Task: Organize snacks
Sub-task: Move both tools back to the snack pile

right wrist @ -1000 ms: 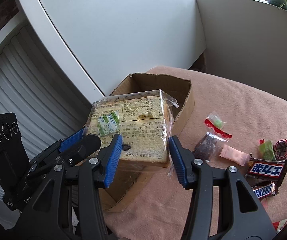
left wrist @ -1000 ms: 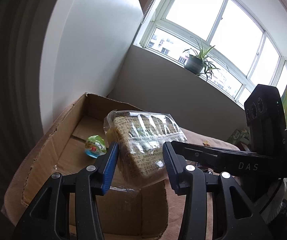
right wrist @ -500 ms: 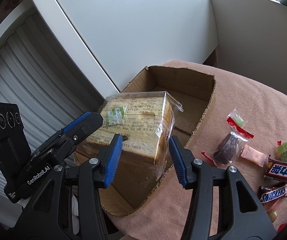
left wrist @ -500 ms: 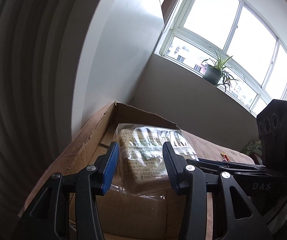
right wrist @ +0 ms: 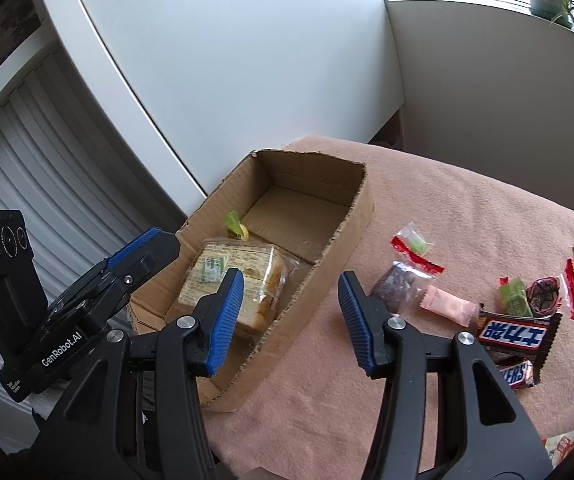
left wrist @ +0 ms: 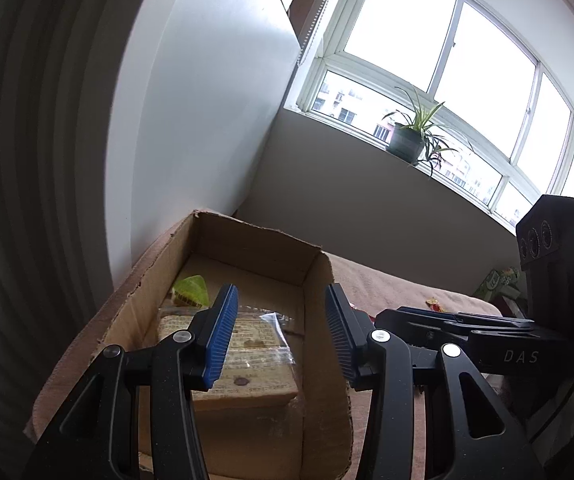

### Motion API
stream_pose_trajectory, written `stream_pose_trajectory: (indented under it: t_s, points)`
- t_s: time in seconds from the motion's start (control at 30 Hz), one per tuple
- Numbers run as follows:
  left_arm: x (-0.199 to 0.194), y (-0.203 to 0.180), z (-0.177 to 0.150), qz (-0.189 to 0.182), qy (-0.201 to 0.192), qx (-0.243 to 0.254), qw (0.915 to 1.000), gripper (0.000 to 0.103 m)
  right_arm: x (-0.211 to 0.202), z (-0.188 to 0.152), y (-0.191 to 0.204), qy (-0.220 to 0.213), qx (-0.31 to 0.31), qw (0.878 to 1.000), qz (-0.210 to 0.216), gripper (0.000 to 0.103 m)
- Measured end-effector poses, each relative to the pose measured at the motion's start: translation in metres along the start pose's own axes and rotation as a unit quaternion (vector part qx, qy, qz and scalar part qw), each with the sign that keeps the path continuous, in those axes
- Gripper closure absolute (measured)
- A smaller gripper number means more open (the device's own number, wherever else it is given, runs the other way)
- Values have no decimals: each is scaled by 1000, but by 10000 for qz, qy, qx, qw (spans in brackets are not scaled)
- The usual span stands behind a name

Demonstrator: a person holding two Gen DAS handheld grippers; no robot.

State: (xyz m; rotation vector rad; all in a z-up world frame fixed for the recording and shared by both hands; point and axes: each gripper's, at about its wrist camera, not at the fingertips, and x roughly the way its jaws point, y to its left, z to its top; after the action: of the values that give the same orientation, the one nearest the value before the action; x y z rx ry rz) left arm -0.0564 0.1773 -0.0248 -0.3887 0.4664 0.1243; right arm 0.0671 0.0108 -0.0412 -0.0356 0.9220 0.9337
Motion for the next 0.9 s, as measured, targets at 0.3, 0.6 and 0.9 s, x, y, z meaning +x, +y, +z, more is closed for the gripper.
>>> stream_pose_trajectory:
  t_s: [0.3,0.6,0.9]
  points:
    - [12,-42,-8,-404,224,372,9982,60,-53,-9,-58,-304,386,9976,-480,44]
    - [35,-89,-23,-767,599,727,9926,60,-87,-32,-118,-314,786,9918,-952,44]
    - [67,-136,-59,-1124,1332,1352,9754,60,-98,-64,-153,-45,815,9913,-1036,44]
